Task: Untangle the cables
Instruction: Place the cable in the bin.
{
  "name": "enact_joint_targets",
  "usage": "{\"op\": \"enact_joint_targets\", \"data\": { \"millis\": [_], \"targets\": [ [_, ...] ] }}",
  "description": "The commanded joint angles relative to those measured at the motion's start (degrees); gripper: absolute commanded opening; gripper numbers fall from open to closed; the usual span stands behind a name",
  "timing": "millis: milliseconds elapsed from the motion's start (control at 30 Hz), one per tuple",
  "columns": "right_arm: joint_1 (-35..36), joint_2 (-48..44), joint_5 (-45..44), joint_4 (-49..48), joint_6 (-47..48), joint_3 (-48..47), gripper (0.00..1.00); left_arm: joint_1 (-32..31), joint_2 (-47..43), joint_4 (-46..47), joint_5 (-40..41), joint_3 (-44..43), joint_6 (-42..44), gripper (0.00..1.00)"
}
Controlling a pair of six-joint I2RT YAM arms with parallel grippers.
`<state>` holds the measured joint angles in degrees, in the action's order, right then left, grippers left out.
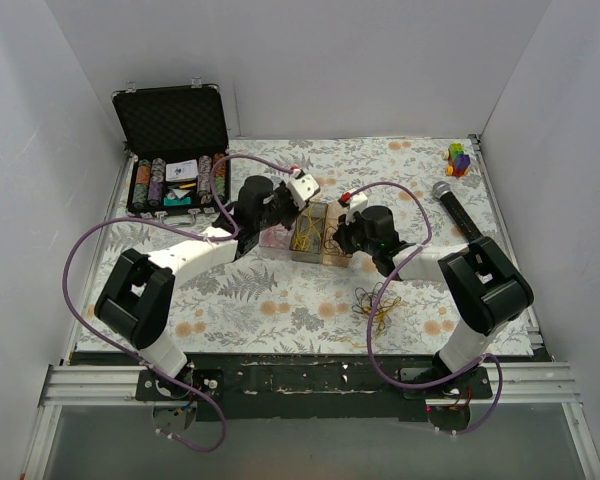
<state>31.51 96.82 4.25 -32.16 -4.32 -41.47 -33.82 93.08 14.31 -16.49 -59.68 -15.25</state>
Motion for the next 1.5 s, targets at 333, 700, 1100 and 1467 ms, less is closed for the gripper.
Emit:
{"op": "enact_joint_targets", "data": {
  "millis": [333,700,1100,1467],
  "targets": [
    [-0.1,-4.6,0.2,1.2,-1.4,-4.2,0.07,-0.5,0.4,-0.5,0.4,4.8,2.9,0.09],
    [-0.1,-8.7,0.4,4.8,-0.3,-5.9,0.23,-1.4,6.9,-2.8,2.3,-2.1,2.2,0.27],
    [-2.2,-15.2,-13.6,8.4,-5.7,-4.1,0.29,-1.3,3.9,-11.7,3.4,-10.6,-2.6,0.56],
    [-3.9,-21.0,-22.4,24.2,-15.2,-0.9,0.28,-1.3,-3.4,-20.8,-3.8,-13.3,-0.8,0.98]
  ]
}}
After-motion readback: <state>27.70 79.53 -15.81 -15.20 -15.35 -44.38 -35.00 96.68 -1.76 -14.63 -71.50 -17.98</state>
